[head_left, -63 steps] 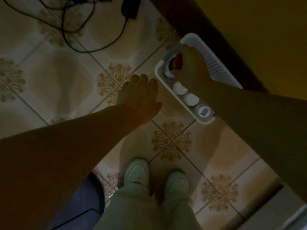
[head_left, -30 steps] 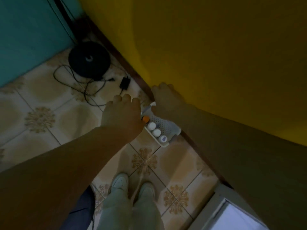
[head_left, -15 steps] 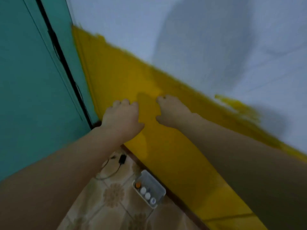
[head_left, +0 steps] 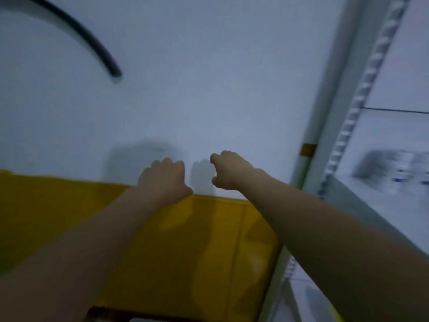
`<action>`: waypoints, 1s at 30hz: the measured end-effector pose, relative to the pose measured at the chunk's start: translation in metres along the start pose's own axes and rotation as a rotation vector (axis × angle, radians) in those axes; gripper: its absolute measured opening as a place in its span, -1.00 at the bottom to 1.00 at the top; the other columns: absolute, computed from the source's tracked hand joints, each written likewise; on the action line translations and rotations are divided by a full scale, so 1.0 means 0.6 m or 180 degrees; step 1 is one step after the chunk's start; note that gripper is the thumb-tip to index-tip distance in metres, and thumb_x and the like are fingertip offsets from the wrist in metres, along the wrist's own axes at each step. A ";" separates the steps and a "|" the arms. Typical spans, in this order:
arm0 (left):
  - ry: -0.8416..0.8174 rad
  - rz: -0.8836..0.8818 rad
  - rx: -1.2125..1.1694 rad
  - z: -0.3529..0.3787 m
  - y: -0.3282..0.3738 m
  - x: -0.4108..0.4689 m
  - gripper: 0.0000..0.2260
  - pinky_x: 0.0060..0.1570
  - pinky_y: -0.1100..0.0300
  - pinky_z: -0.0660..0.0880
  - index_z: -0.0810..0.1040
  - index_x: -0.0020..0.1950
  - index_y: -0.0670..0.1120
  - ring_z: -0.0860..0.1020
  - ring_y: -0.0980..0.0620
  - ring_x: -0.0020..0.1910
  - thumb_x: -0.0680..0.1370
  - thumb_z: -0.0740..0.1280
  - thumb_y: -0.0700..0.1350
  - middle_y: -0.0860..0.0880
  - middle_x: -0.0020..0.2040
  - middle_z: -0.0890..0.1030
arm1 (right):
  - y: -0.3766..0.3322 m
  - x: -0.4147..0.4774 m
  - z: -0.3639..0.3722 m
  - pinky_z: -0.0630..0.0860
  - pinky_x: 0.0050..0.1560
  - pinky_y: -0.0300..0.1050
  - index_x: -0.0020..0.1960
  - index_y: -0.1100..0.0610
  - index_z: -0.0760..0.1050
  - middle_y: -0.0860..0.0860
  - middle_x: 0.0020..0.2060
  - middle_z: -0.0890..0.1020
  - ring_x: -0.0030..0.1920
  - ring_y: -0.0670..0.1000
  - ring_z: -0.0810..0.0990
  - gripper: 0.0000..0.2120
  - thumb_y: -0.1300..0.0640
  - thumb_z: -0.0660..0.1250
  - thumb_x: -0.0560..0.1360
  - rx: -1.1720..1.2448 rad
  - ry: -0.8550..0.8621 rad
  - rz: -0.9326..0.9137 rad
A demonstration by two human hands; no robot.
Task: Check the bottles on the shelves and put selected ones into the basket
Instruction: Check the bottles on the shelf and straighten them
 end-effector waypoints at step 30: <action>-0.0306 0.4135 -0.0895 -0.088 1.510 -0.592 -0.58 -0.32 0.20 0.36 0.40 0.29 -0.12 0.47 -0.01 -0.13 0.46 0.33 -0.04 -0.03 -0.12 0.44 | 0.915 -1.385 -0.341 0.47 -0.02 -0.13 0.33 0.20 0.38 0.16 0.21 0.49 0.14 0.14 0.52 -0.64 0.23 0.17 0.54 -0.0404 0.0243 0.4587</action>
Point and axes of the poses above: each hand's wrist, its own x-axis towards the middle knuckle, its own z-axis out of the palm, y = z × x, the point moved 2 cm from there along x, towards the middle knuckle
